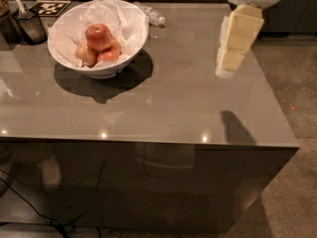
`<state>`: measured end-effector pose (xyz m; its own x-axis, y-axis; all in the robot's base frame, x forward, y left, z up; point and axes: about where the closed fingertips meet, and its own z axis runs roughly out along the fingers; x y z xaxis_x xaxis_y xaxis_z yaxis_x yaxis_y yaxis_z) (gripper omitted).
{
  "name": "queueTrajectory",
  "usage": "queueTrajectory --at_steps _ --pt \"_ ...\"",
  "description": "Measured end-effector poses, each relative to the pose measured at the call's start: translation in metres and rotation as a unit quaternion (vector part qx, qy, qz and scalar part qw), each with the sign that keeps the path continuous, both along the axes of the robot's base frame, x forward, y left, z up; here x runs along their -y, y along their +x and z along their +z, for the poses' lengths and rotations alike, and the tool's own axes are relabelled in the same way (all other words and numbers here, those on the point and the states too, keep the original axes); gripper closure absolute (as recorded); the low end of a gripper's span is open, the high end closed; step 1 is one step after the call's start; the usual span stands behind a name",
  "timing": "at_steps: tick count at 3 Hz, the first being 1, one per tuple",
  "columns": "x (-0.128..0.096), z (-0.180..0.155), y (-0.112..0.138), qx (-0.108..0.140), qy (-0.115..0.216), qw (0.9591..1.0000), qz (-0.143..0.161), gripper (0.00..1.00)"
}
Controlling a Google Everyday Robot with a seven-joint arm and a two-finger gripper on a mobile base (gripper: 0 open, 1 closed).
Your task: Pick apple from white bowl
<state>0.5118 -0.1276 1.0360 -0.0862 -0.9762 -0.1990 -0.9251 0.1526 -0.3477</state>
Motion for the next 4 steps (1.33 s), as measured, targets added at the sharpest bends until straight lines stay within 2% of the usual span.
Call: queueTrajectory --at_steps 1,2,3,4 --pt "-0.025 0.022 0.027 0.02 -0.005 0.9996 0.019 0.0" --pt "-0.067 0.035 0.058 0.029 -0.01 0.9979 0.057 0.0" --pt "-0.068 0.038 0.062 0.045 -0.001 0.9975 0.055 0.0" --pt "-0.087 0.034 0.085 0.046 0.0 0.9962 0.075 0.0"
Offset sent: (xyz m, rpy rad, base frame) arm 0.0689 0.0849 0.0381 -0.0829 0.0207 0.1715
